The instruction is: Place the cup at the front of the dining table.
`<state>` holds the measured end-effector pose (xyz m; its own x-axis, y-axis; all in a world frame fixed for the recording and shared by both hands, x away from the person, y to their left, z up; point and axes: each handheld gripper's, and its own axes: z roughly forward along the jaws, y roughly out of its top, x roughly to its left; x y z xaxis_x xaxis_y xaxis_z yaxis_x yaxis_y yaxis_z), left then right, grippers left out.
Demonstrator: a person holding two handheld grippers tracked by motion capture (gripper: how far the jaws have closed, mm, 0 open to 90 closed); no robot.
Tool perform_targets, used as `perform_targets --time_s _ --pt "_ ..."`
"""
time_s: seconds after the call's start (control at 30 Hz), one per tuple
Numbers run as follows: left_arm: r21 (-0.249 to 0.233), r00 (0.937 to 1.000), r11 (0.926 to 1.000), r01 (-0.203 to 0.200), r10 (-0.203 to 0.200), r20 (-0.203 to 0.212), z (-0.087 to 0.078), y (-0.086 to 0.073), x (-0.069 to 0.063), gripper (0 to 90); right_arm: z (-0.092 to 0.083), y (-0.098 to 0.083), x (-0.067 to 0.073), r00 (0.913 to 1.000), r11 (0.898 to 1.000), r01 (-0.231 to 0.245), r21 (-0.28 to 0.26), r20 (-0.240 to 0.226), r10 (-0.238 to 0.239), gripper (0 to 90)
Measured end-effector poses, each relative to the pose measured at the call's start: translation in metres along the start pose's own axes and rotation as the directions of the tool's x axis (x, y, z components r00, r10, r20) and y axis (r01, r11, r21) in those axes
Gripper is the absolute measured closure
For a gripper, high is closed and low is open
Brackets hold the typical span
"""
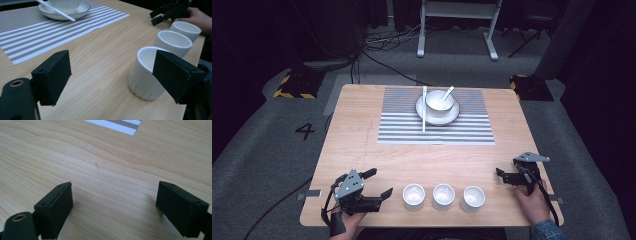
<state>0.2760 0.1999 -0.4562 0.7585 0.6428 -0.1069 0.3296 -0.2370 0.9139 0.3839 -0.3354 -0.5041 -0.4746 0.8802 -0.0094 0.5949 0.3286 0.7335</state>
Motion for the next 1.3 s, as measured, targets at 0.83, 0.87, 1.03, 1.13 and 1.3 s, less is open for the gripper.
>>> perform_targets --time_s 0.83,0.87,1.03,1.13,1.3 --pt "0.005 0.9858 0.9986 -0.053 0.052 0.16 0.038 0.009 -0.039 15.1 0.0 0.0 0.0 1.0 1.0 -0.002 -0.002 0.004 0.002 14.3" --pt "0.006 0.9853 0.9986 -0.054 0.052 0.163 0.04 0.008 -0.04 15.1 0.0 0.0 0.0 1.0 1.0 -0.003 -0.002 0.004 0.003 14.3" --pt "0.007 0.988 0.9989 -0.046 0.044 0.148 0.048 0.002 -0.042 15.1 0.0 0.0 0.0 1.0 1.0 -0.003 -0.002 0.003 0.003 14.2" --pt "0.022 0.9882 0.9988 -0.044 0.04 0.148 0.055 -0.001 -0.042 14.7 0.0 0.0 0.0 1.0 1.0 -0.003 -0.002 0.003 0.003 14.3" --pt "0.05 0.9879 0.9976 -0.047 0.039 0.15 0.063 -0.006 -0.042 14.7 0.0 0.0 0.0 1.0 1.0 -0.003 -0.002 0.003 0.003 14.2"
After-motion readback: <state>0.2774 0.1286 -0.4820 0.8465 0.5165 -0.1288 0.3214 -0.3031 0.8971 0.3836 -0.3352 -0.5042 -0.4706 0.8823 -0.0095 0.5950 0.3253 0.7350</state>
